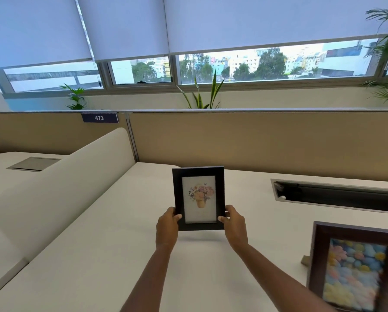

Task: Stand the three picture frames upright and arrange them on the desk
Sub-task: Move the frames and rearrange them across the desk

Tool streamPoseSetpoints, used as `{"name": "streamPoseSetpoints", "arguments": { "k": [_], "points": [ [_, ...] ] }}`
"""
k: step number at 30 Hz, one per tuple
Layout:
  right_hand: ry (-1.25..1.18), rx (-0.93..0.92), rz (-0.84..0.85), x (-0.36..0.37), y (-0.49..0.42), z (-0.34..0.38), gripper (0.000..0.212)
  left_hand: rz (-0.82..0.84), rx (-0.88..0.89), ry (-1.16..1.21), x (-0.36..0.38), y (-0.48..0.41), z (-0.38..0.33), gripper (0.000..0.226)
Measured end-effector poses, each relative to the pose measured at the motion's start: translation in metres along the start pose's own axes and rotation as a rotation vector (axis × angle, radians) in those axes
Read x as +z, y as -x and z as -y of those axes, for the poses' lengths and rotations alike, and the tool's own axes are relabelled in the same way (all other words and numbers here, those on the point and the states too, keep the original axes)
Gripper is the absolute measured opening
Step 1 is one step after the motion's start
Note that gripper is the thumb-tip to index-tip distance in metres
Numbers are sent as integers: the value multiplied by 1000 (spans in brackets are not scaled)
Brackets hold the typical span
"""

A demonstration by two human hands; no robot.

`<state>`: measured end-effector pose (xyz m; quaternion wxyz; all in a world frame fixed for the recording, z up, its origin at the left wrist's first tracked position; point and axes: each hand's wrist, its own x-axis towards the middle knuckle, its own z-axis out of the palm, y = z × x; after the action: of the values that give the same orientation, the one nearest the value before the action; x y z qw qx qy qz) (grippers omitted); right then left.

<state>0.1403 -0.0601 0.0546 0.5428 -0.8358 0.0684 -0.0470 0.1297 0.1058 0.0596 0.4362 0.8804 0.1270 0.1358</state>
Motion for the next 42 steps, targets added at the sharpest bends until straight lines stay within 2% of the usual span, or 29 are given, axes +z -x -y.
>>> {"name": "streamPoseSetpoints", "arguments": {
  "k": [7, 15, 22, 32, 42],
  "points": [
    [65, 6, 55, 55, -29, 13, 31, -52, -106, -7, -14, -41, 31, 25],
    [84, 26, 104, 87, -36, 11, 32, -86, -154, -47, -24, -47, 57, 25],
    [111, 18, 136, 98, -35, 12, 32, -108, -164, -31, -27, -46, 68, 23],
    [140, 18, 198, 94, -33, 10, 33, -119, -185, 28, -28, -41, 66, 32],
    [236, 4, 157, 103, -35, 9, 29, -156, -198, 31, -31, -45, 70, 32]
  ]
}}
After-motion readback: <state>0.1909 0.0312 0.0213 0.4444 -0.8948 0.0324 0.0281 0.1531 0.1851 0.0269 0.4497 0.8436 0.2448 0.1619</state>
